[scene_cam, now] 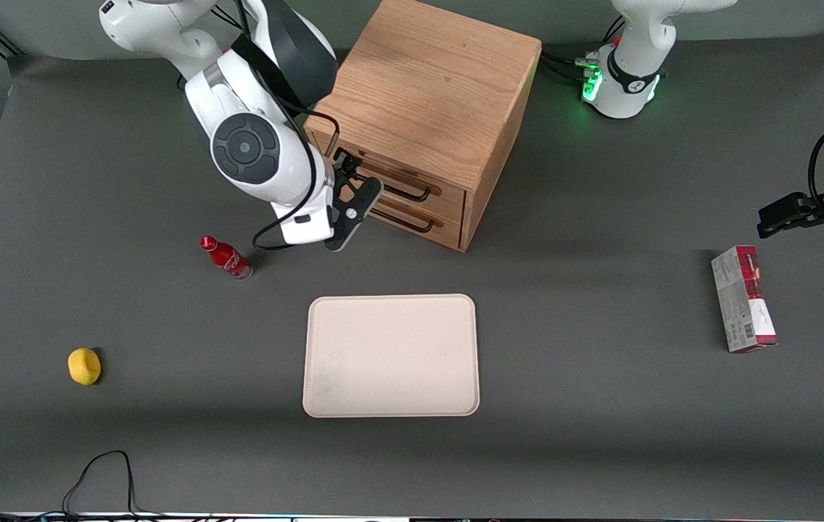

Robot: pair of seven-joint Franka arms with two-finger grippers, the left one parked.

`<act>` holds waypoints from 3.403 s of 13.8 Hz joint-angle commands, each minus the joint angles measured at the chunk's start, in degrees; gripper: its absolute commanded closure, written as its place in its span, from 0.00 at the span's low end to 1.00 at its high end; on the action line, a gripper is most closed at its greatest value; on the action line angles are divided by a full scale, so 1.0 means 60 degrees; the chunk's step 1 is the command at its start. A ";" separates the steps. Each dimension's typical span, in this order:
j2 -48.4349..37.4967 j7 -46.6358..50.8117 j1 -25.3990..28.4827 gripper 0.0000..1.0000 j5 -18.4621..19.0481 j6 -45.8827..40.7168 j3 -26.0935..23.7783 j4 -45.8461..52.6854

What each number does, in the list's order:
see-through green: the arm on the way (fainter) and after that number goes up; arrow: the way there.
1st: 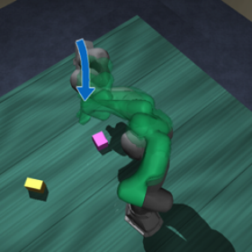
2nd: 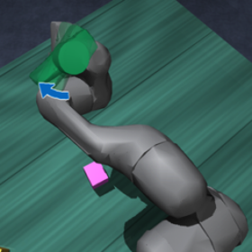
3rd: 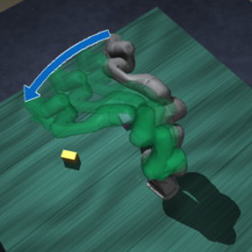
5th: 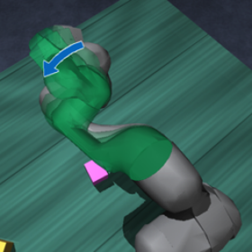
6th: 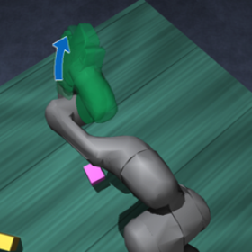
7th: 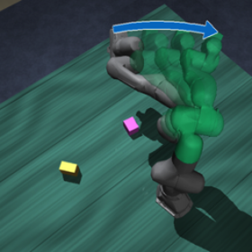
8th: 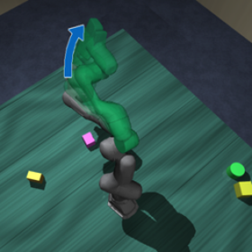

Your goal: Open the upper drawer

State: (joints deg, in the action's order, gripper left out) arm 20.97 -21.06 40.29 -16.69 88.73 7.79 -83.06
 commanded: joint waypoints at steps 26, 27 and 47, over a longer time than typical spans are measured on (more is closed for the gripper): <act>0.0811 -0.0254 0.0463 0.00 -0.0998 0.1018 0.0034 -0.0204; 0.0826 -0.0269 0.0478 0.00 -0.0998 0.1018 0.0020 -0.0204; 0.0914 -0.0971 0.0347 0.00 -0.0998 0.1530 0.0107 -0.0497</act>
State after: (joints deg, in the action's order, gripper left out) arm 26.13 -24.01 43.39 -21.41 97.02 7.71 -86.25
